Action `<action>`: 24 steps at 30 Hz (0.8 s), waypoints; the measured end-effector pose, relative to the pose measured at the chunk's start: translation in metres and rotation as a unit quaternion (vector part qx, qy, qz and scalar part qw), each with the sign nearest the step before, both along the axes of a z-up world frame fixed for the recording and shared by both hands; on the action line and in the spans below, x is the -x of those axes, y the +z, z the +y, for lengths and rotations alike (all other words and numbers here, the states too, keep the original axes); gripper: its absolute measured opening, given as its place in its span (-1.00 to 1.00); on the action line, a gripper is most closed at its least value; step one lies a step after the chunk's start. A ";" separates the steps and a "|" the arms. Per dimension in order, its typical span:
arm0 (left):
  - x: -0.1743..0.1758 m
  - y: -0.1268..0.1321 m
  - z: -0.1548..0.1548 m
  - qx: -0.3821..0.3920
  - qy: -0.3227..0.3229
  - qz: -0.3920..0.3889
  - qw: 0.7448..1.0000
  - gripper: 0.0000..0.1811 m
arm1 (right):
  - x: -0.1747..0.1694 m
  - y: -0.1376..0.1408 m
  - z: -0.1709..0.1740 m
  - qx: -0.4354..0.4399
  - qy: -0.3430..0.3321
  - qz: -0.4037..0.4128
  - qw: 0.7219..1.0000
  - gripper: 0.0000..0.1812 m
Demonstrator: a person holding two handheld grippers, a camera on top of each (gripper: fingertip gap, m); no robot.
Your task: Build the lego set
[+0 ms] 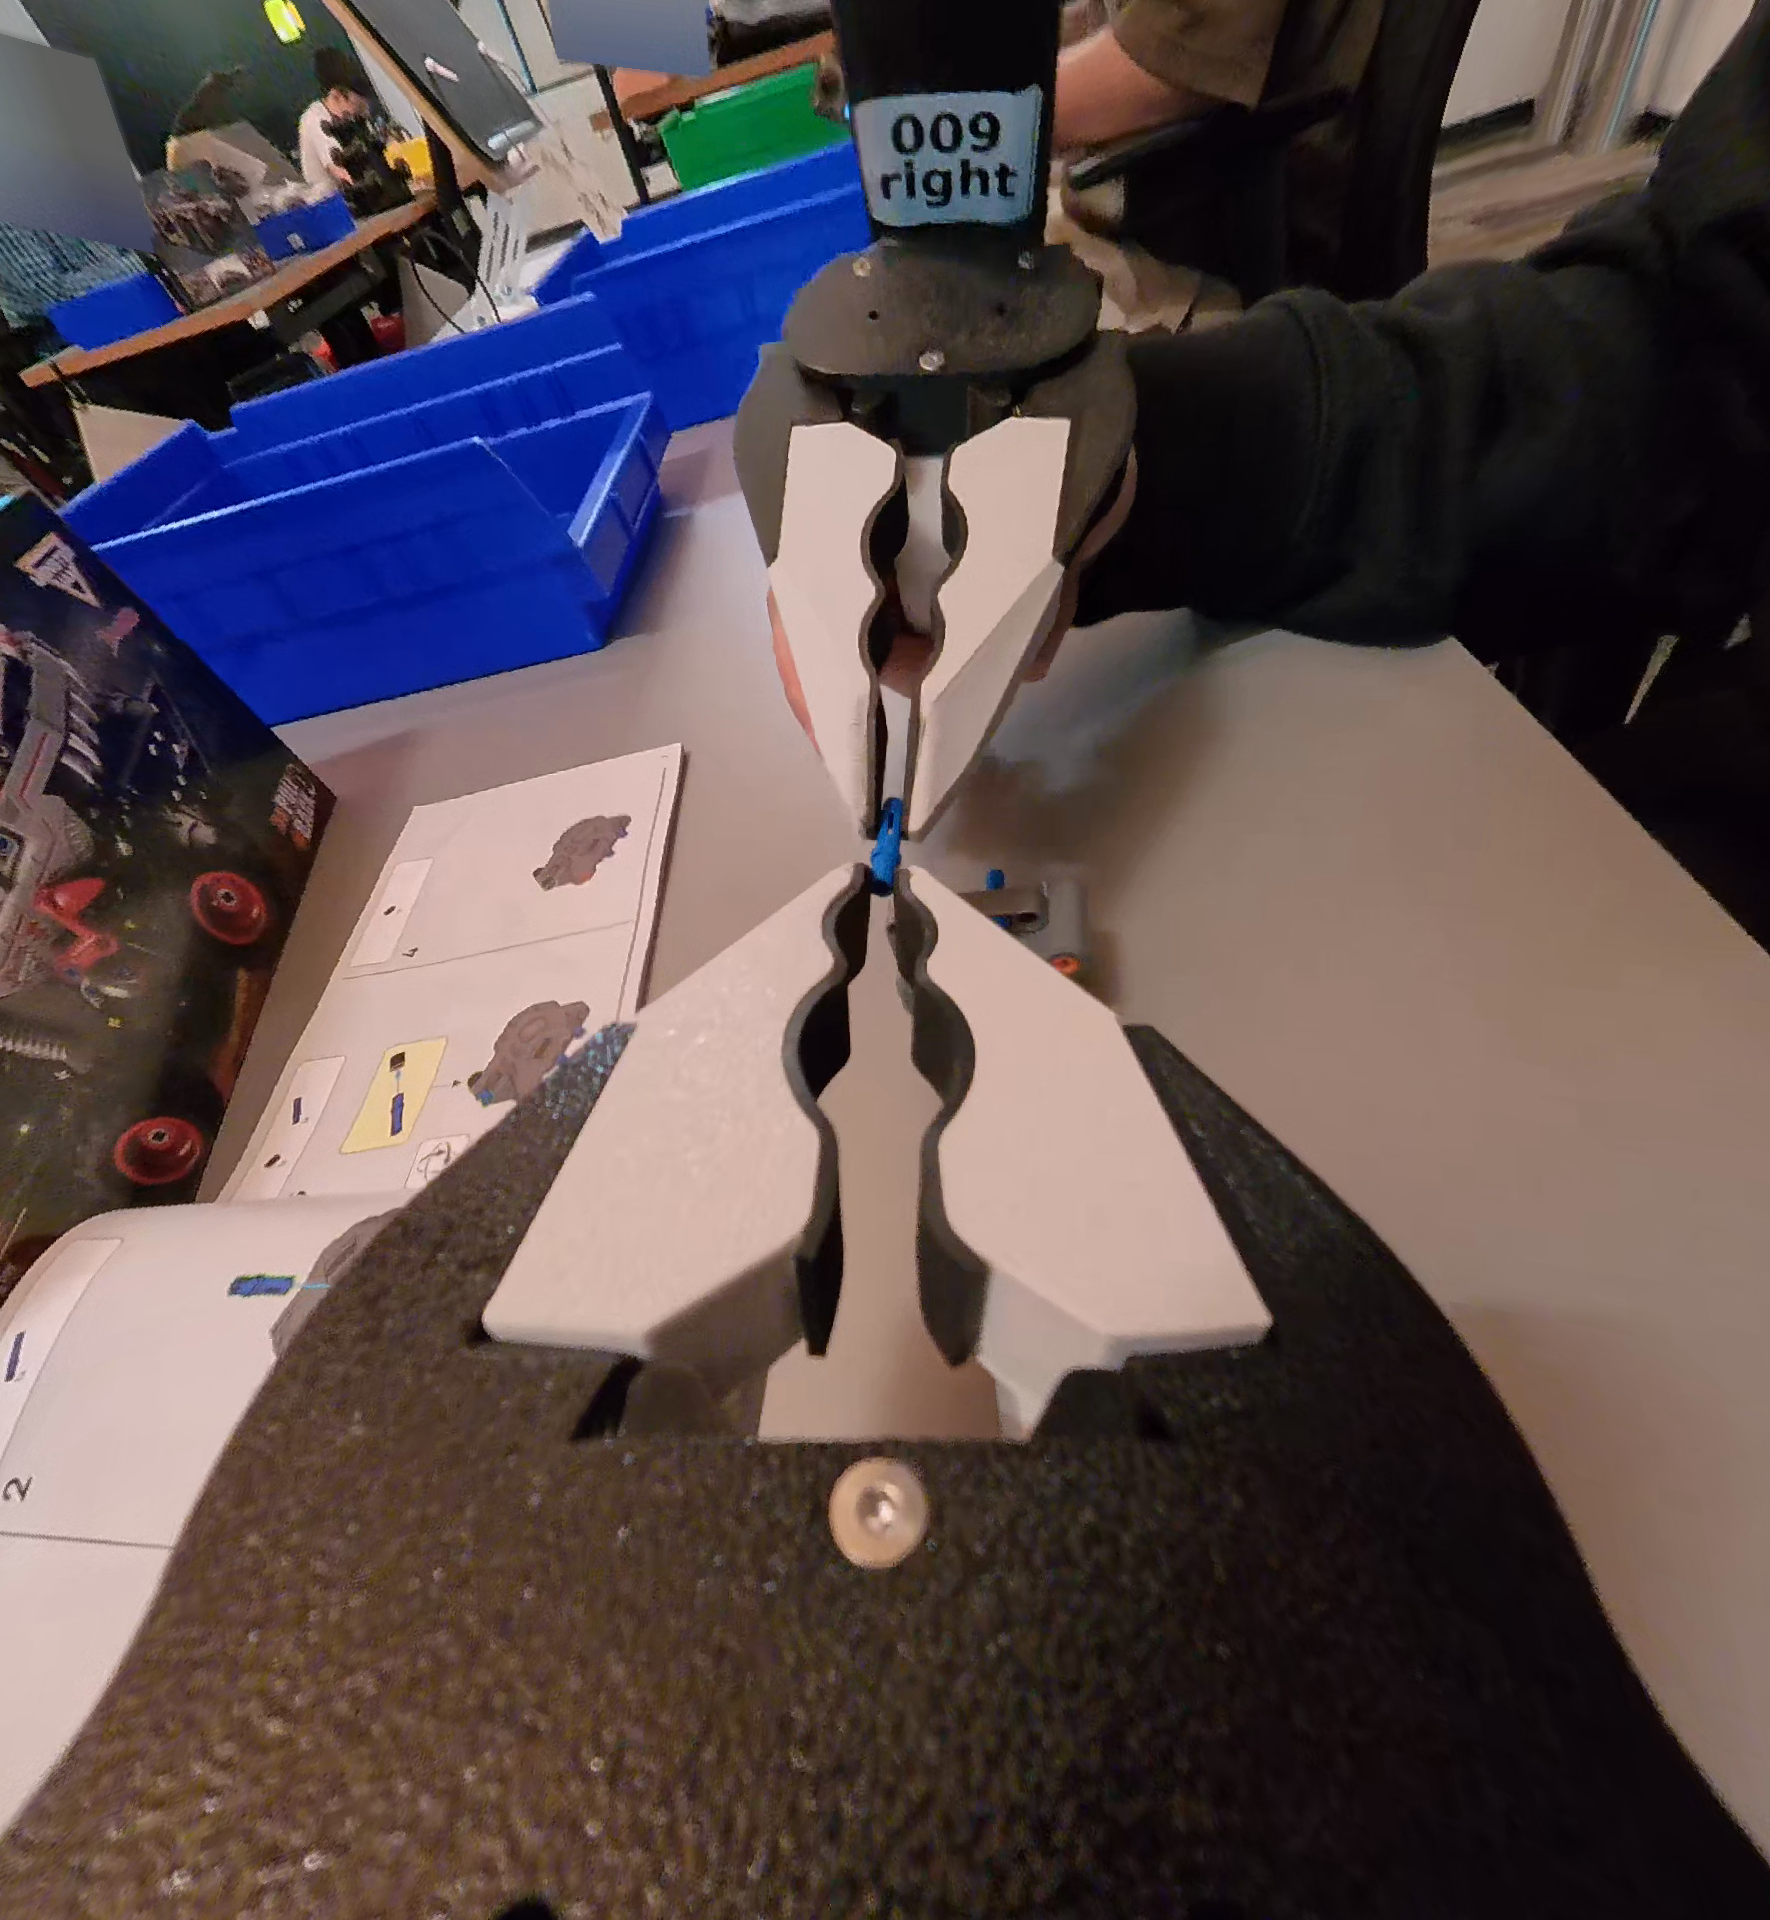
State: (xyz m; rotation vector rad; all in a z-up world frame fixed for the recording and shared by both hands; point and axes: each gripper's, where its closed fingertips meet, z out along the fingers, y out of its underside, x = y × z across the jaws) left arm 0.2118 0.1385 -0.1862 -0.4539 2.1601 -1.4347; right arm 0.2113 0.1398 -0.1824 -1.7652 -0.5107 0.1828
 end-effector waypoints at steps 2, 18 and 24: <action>-0.002 -0.008 0.002 -0.030 0.007 -0.002 1.000 -0.99 | -0.004 -0.009 -0.004 0.033 -0.007 0.000 0.999 -0.84; 0.000 -0.041 0.000 -0.080 -0.013 0.040 0.996 -0.99 | 0.003 -0.061 -0.014 0.169 0.012 -0.031 0.985 -0.22; -0.001 -0.043 0.000 -0.080 -0.013 0.042 0.996 -0.99 | 0.004 -0.068 -0.013 0.184 0.007 -0.051 0.982 -0.23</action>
